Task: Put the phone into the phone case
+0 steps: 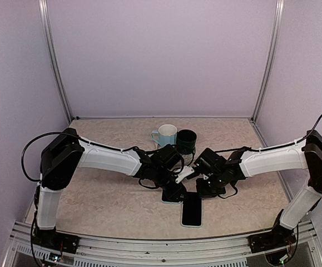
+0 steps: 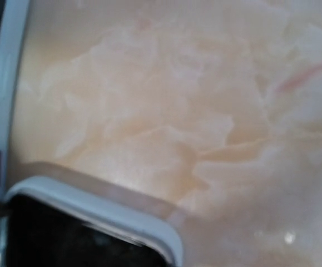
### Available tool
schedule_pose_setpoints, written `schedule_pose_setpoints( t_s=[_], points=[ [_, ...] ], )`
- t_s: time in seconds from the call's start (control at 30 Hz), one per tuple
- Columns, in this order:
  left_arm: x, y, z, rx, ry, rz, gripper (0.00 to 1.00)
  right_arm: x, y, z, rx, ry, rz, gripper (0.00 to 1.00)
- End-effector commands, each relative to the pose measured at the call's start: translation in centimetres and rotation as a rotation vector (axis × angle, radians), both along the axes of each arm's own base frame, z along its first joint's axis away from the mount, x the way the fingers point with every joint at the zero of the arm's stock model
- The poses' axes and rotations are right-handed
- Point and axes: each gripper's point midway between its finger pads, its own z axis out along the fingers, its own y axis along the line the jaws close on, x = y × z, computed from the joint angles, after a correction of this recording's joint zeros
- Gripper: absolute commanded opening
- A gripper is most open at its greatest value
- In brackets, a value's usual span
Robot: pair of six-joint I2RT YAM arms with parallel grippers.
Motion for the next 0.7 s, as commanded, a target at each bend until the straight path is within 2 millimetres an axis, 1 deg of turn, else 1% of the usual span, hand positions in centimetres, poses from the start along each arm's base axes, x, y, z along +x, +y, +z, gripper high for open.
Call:
schedule_pose_setpoints(
  t_s=[0.0, 0.07, 0.2, 0.3, 0.33, 0.4, 0.5, 0.57, 0.6, 0.67],
  points=[
    [-3.8, 2.4, -3.6, 0.146, 0.136, -0.047, 0.37, -7.5, -3.9, -8.8, -0.212, 0.28, 0.061, 0.0],
    [-3.8, 2.4, -3.4, 0.142, 0.142, -0.046, 0.37, -8.0, -4.2, -9.1, -0.211, 0.287, 0.059, 0.0],
    [-3.9, 2.2, -2.9, 0.131, 0.145, -0.063, 0.39, -8.2, -4.4, -8.6, -0.199, 0.28, 0.054, 0.0],
    [-3.8, 2.2, -3.6, 0.142, 0.144, -0.06, 0.39, -7.6, -3.6, -7.6, -0.171, 0.253, 0.057, 0.0],
    [-3.9, 2.3, -4.1, 0.152, 0.151, -0.058, 0.38, -7.1, -3.1, -6.9, -0.156, 0.232, 0.059, 0.0],
    [-4.0, 2.6, -4.9, 0.171, 0.156, -0.052, 0.34, -5.6, -1.9, -4.8, -0.13, 0.168, 0.068, 0.0],
    [-4.1, 3.1, -6.1, 0.198, 0.165, -0.041, 0.26, -3.0, 0.6, -1.0, -0.056, 0.056, 0.076, 0.0],
    [-4.3, 3.4, -6.5, 0.206, 0.172, -0.04, 0.18, -2.0, 2.2, 1.0, 0.014, 0.009, 0.085, 0.0],
    [-4.4, 3.4, -6.5, 0.207, 0.171, -0.042, 0.16, -1.6, 2.6, 1.8, 0.036, -0.011, 0.085, 0.0],
    [-4.0, 3.4, -6.1, 0.204, 0.151, -0.036, 0.15, -1.2, 2.7, 2.9, 0.054, -0.036, 0.077, 0.0]
  ],
)
